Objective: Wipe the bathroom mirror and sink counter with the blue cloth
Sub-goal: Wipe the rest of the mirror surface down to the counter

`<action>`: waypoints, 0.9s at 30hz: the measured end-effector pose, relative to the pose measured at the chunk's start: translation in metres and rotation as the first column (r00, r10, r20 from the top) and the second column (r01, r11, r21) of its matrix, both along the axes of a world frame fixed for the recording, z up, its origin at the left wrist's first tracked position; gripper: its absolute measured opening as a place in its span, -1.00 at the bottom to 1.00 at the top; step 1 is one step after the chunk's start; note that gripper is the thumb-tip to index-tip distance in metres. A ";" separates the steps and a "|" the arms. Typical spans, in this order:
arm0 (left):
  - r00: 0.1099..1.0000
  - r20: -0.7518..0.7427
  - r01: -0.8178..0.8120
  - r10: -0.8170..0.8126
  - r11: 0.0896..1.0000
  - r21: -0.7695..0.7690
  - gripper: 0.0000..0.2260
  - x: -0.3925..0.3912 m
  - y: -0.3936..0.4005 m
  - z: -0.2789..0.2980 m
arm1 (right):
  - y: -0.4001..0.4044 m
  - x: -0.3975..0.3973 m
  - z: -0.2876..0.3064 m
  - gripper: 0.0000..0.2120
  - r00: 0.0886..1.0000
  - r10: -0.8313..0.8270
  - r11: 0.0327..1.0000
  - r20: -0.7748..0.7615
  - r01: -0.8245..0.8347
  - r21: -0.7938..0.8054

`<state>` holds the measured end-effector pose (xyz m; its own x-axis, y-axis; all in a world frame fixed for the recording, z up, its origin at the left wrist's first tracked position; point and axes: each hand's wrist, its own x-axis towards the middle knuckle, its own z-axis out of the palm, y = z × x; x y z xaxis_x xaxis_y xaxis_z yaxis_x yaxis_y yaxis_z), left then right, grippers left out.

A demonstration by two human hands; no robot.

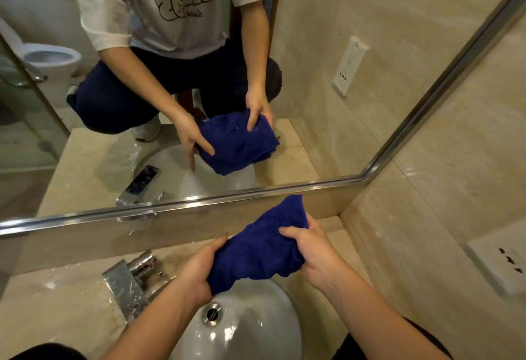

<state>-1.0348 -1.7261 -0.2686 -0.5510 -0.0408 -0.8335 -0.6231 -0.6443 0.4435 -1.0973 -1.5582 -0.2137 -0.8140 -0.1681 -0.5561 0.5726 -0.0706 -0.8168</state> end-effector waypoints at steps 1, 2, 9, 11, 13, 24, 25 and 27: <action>1.000 0.004 -0.004 0.004 0.998 0.065 -0.66 0.000 -0.002 0.000 | 0.000 0.000 0.003 -0.67 1.000 0.001 0.999 -0.016 -0.001 -0.035; 1.000 0.011 -0.005 0.003 0.991 0.130 -0.60 -0.001 -0.002 -0.001 | -0.001 0.000 0.006 -0.67 1.000 0.007 0.998 -0.028 -0.009 -0.063; 0.999 -0.033 0.014 -0.009 0.986 0.167 -0.63 -0.003 0.003 -0.009 | 0.005 -0.006 0.002 -0.78 0.954 0.006 0.997 0.299 0.019 -0.080; 1.000 0.018 -0.023 0.021 0.996 0.091 -0.66 -0.004 0.002 -0.016 | 0.004 -0.003 -0.003 -0.82 0.923 0.012 1.000 0.385 -0.012 -0.004; 0.999 0.019 -0.045 0.045 0.999 -0.007 -0.69 -0.007 0.005 -0.018 | 0.003 -0.003 -0.007 -0.80 0.928 0.029 0.995 0.370 -0.061 0.075; 0.703 -0.707 -0.191 0.081 0.979 -0.078 -0.80 -0.018 0.006 0.029 | 0.027 -0.013 0.022 -0.87 0.937 0.098 0.991 -0.335 -0.060 0.122; 0.722 -0.687 -0.186 0.076 0.979 -0.088 -0.76 -0.018 0.009 0.027 | 0.025 -0.012 0.022 -0.78 0.946 0.071 0.994 -0.316 -0.039 0.107; 0.739 -0.671 -0.156 0.054 0.983 -0.093 -0.58 -0.016 0.011 0.028 | 0.027 -0.012 0.024 -0.64 0.958 0.046 0.998 -0.283 -0.033 0.048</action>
